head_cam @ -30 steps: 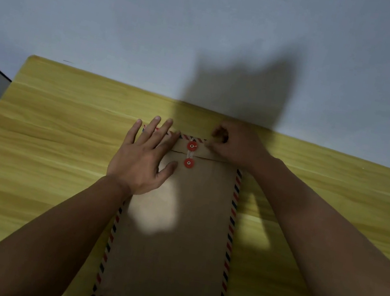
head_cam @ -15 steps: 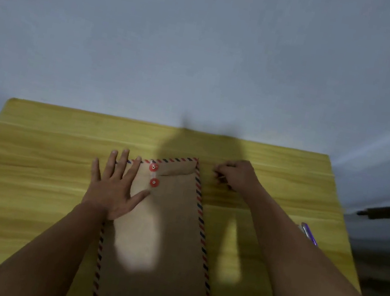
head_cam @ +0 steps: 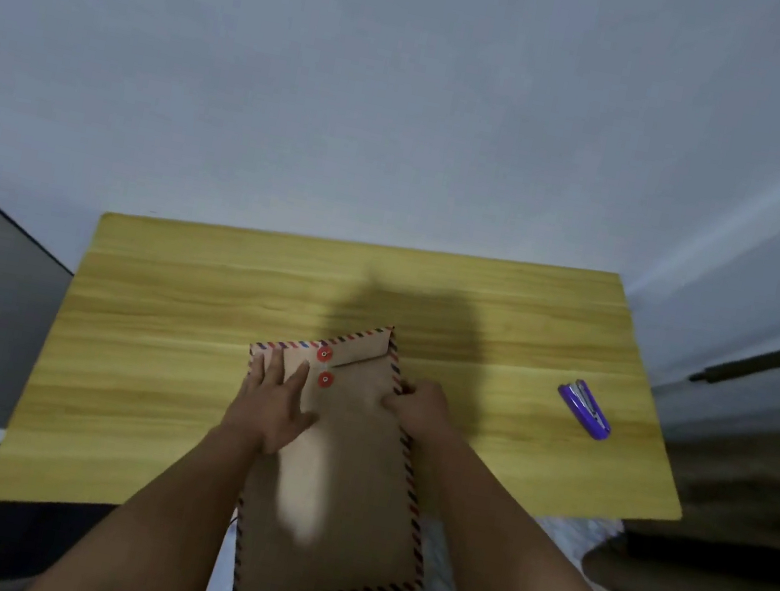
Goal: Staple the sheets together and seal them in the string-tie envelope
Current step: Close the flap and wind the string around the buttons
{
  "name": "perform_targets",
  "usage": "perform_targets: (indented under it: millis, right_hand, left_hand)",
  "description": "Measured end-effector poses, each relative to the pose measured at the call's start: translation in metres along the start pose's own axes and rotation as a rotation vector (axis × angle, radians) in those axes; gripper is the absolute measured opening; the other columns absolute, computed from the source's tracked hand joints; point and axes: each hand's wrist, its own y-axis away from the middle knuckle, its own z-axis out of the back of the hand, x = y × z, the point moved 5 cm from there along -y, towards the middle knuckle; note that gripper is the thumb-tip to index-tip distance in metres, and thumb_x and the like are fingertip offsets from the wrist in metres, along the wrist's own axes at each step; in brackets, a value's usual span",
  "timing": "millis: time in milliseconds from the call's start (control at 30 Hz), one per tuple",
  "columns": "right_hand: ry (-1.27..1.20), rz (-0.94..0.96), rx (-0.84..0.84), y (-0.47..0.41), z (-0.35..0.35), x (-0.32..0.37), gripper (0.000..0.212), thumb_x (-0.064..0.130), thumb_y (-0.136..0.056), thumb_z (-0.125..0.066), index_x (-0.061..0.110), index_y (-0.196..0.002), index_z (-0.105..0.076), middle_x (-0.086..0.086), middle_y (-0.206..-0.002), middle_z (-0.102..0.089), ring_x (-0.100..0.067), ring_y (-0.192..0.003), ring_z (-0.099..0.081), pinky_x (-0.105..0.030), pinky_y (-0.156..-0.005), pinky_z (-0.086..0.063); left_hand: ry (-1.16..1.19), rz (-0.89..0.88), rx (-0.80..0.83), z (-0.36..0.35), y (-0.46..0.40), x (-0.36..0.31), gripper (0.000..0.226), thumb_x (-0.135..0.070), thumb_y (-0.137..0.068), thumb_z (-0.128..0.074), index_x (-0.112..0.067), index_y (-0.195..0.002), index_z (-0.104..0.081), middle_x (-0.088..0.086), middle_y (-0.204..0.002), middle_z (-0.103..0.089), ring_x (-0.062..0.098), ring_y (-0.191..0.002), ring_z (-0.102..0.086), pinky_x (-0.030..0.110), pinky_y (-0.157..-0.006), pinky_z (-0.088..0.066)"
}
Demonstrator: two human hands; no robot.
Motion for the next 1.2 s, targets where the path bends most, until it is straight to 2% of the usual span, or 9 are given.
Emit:
perform_targets:
  millis: [233,333,433,567,700,833,1033,1100,1200]
  right_hand:
    - [-0.001,0.094,-0.035,0.065,0.033,0.088,0.006,0.013,-0.086,-0.069,0.015,-0.083,-0.064,-0.008,-0.084,-0.069,-0.022,-0.072,-0.067,-0.028,-0.059,-0.057]
    - [-0.026,0.12,0.005,0.093,0.044,0.129,0.016,0.006,-0.089,-0.066,0.009,-0.079,-0.054,-0.01,-0.074,-0.059,-0.023,-0.059,-0.061,-0.021,-0.041,-0.049]
    - [-0.146,0.165,0.079,0.112,0.044,0.156,0.019,0.008,-0.091,-0.067,0.007,-0.078,-0.053,-0.014,-0.069,-0.057,-0.023,-0.048,-0.056,-0.028,-0.045,-0.046]
    - [-0.29,0.204,0.094,0.117,0.051,0.169,0.034,0.044,-0.085,-0.076,0.014,-0.088,-0.059,-0.007,-0.074,-0.058,-0.022,-0.058,-0.054,-0.026,-0.047,-0.038]
    - [-0.168,0.225,-0.217,0.089,0.085,0.149,0.043,0.047,-0.086,-0.071,0.017,-0.114,-0.062,-0.006,-0.111,-0.062,-0.024,-0.102,-0.062,-0.032,-0.081,-0.047]
    - [-0.206,0.072,-0.276,0.07,0.114,0.101,0.091,0.052,-0.085,-0.075,0.01,-0.155,-0.035,-0.012,-0.155,-0.045,-0.034,-0.139,-0.047,-0.042,-0.105,-0.043]
    - [-0.375,-0.012,-0.078,0.031,0.115,0.061,0.023,0.011,-0.086,-0.077,0.018,-0.105,-0.068,-0.011,-0.122,-0.07,-0.027,-0.102,-0.066,-0.039,-0.078,-0.057]
    - [-0.316,0.006,-0.137,0.015,0.113,0.059,0.024,0.007,-0.084,-0.075,0.014,-0.107,-0.07,-0.012,-0.118,-0.072,-0.029,-0.1,-0.069,-0.04,-0.084,-0.06]
    - [-0.142,-0.024,-0.166,-0.011,0.103,0.048,0.032,0.012,-0.085,-0.073,0.015,-0.116,-0.068,-0.003,-0.111,-0.069,-0.024,-0.1,-0.066,-0.037,-0.092,-0.056]
  left_hand:
    - [0.862,-0.109,0.099,0.055,0.075,-0.084,0.107,-0.073,-0.082,-0.07,-0.033,-0.166,-0.016,-0.002,-0.171,-0.026,0.025,-0.156,-0.029,0.044,-0.123,-0.03]
    - [1.035,-0.242,0.107,0.079,0.102,-0.114,0.083,-0.045,-0.09,-0.078,-0.039,-0.158,-0.032,-0.007,-0.153,-0.051,0.021,-0.139,-0.051,0.046,-0.114,-0.044]
    - [1.068,-0.227,0.037,0.103,0.118,-0.119,0.052,-0.009,-0.096,-0.059,-0.037,-0.138,-0.047,0.004,-0.125,-0.067,0.031,-0.11,-0.066,0.045,-0.083,-0.059]
    - [1.111,-0.136,-0.081,0.129,0.113,-0.1,0.024,-0.022,-0.096,-0.058,-0.02,-0.113,-0.075,0.008,-0.113,-0.077,0.027,-0.098,-0.074,0.053,-0.084,-0.064]
    - [1.247,-0.041,-0.057,0.142,0.097,-0.087,0.018,-0.001,-0.098,-0.057,-0.012,-0.103,-0.071,0.016,-0.106,-0.079,0.026,-0.084,-0.075,0.033,-0.071,-0.059]
    - [1.419,-0.015,0.076,0.147,0.077,-0.079,0.021,-0.009,-0.098,-0.063,-0.009,-0.118,-0.069,0.016,-0.104,-0.079,0.033,-0.093,-0.073,0.043,-0.085,-0.057]
    - [1.429,0.137,-0.032,0.134,0.039,-0.061,0.013,-0.007,-0.097,-0.066,-0.003,-0.108,-0.071,0.015,-0.091,-0.079,0.025,-0.073,-0.077,0.03,-0.067,-0.06]
    - [1.299,0.226,-0.104,0.122,0.026,-0.052,0.008,-0.009,-0.098,-0.066,-0.01,-0.09,-0.067,0.002,-0.066,-0.068,0.011,-0.043,-0.059,0.019,-0.048,-0.047]
    - [1.138,0.359,-0.031,0.09,0.0,-0.039,0.012,-0.013,-0.099,-0.064,-0.02,-0.094,-0.056,0.005,-0.073,-0.055,0.017,-0.051,-0.045,0.025,-0.045,-0.039]
